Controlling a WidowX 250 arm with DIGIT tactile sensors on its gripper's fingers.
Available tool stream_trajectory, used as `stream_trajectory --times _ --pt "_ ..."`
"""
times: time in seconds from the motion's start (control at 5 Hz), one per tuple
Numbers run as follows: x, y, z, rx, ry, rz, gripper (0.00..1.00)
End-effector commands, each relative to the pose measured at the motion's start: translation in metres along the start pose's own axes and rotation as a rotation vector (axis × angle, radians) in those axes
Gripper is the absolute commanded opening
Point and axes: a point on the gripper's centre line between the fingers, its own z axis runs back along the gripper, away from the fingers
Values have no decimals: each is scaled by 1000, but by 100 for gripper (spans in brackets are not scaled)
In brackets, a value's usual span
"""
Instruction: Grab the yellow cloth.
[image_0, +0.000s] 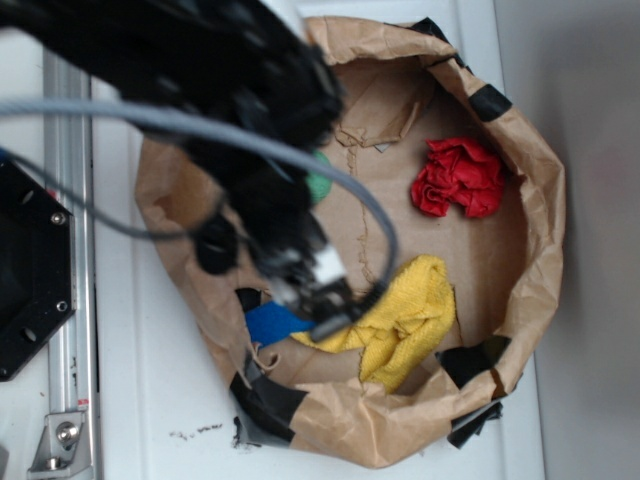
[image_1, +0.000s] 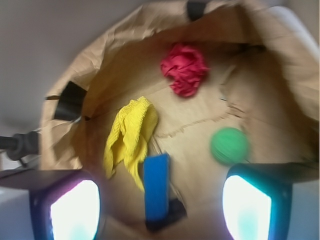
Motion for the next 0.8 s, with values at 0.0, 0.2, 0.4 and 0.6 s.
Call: stream_trajectory --times 0.0,0.2,0.4,0.6 --pt "23 -16 -71 -35 22 85 100" --pt "23 -15 -88 -63 -24 92 100" --pt "25 -32 -119 -167 124 80 100" --pt "5 -49 -132 -78 138 41 80"
